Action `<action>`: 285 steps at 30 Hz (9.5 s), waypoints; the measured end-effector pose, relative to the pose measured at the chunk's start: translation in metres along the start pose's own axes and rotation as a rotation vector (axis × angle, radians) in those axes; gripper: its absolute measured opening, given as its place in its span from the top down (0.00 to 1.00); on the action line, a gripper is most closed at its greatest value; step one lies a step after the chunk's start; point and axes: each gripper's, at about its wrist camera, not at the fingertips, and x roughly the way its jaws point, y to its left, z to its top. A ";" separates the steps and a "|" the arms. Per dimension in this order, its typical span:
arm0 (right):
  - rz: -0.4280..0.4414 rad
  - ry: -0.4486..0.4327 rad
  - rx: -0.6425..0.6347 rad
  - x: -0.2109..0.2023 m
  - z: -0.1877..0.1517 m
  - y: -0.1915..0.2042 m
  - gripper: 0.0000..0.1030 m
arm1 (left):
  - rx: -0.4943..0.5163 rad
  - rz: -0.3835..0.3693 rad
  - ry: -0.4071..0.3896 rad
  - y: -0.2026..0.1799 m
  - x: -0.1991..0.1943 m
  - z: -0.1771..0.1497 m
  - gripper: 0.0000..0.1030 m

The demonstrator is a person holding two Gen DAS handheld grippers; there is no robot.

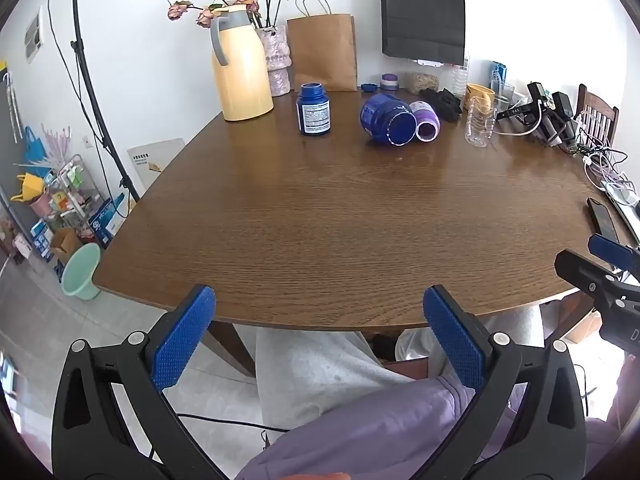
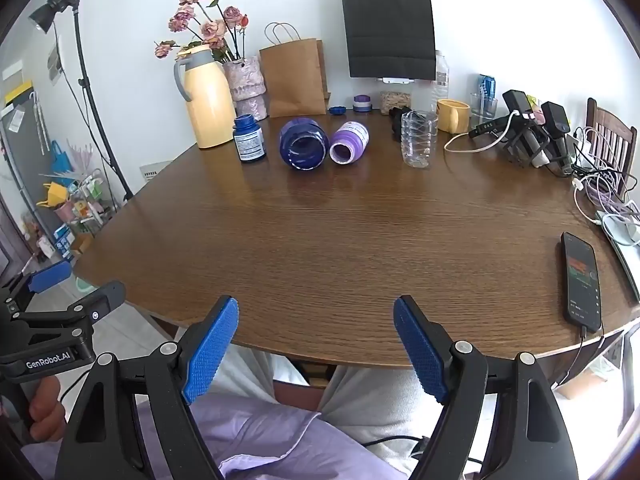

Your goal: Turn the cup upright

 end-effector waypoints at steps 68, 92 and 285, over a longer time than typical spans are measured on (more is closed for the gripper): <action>-0.013 -0.002 -0.041 0.002 0.001 0.006 0.19 | -0.001 -0.021 0.013 -0.003 0.006 -0.001 0.00; 0.023 0.045 -0.007 0.042 -0.002 -0.004 0.19 | 0.001 -0.064 0.107 -0.001 0.046 0.004 0.00; 0.329 0.052 0.083 0.190 0.140 -0.065 0.10 | 0.207 -0.453 0.084 -0.072 0.206 0.124 0.00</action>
